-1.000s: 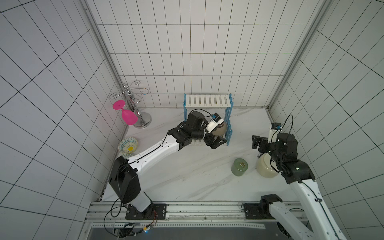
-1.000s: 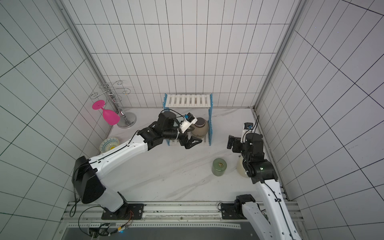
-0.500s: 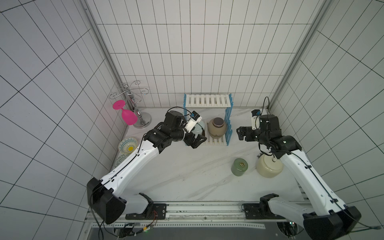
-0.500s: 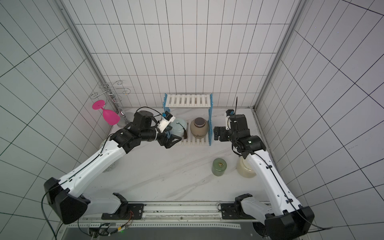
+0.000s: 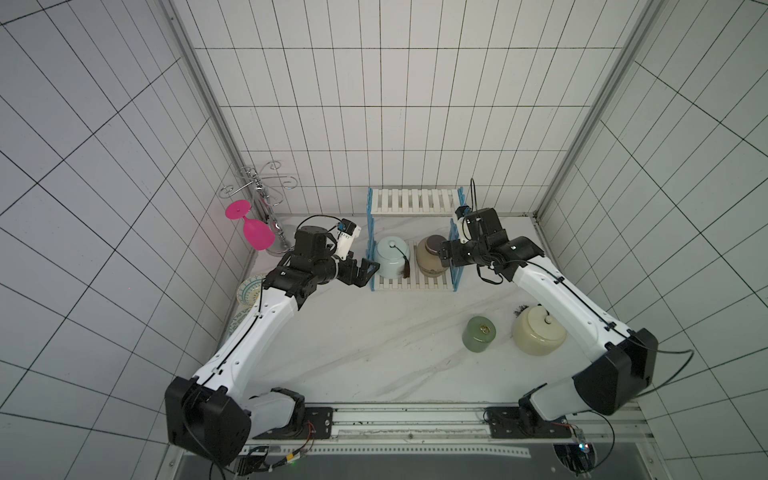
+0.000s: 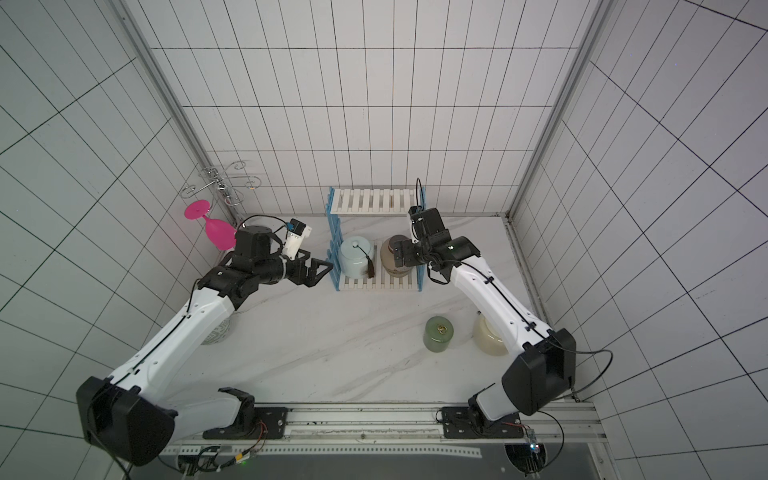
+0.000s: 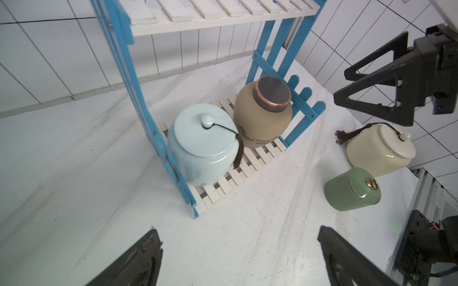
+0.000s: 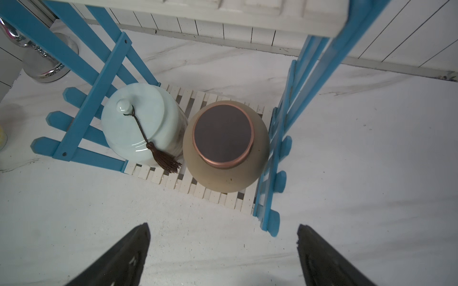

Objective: Remove the tea canisters from the shelf
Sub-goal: Pick up the tea canister from the shelf.

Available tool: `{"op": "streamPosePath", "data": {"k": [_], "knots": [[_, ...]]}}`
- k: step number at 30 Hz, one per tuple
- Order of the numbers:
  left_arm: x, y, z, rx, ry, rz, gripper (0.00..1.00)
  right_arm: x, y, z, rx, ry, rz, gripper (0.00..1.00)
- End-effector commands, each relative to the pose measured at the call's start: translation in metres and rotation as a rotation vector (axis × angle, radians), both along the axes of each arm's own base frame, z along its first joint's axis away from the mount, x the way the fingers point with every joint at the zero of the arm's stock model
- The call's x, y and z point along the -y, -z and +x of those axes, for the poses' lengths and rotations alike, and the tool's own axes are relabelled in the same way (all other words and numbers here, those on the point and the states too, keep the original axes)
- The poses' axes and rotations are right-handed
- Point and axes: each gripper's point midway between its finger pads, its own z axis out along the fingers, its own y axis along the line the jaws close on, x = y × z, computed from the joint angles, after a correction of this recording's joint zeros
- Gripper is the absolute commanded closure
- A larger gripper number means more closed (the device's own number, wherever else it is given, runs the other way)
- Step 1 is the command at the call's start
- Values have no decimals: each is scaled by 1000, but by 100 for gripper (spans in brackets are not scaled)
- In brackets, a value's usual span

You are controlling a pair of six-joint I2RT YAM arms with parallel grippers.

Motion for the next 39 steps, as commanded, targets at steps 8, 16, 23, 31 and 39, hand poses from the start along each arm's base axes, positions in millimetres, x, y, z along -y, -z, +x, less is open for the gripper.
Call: {"op": "streamPosePath", "data": {"k": [8, 16, 23, 31, 39], "knots": [[-38, -13, 14, 56, -111, -41, 1, -25, 5, 34, 7, 20, -35, 5], [-43, -11, 16, 52, -126, -41, 1, -34, 23, 60, 46, 59, -60, 5], [-43, -10, 17, 51, -121, -40, 1, -34, 36, 78, 72, 119, -33, 5], [-41, -8, 17, 48, -114, -47, 1, -37, 49, 89, 78, 155, -2, 5], [-41, -6, 17, 46, -114, -45, 1, -32, 70, 87, 46, 181, -25, 5]]}}
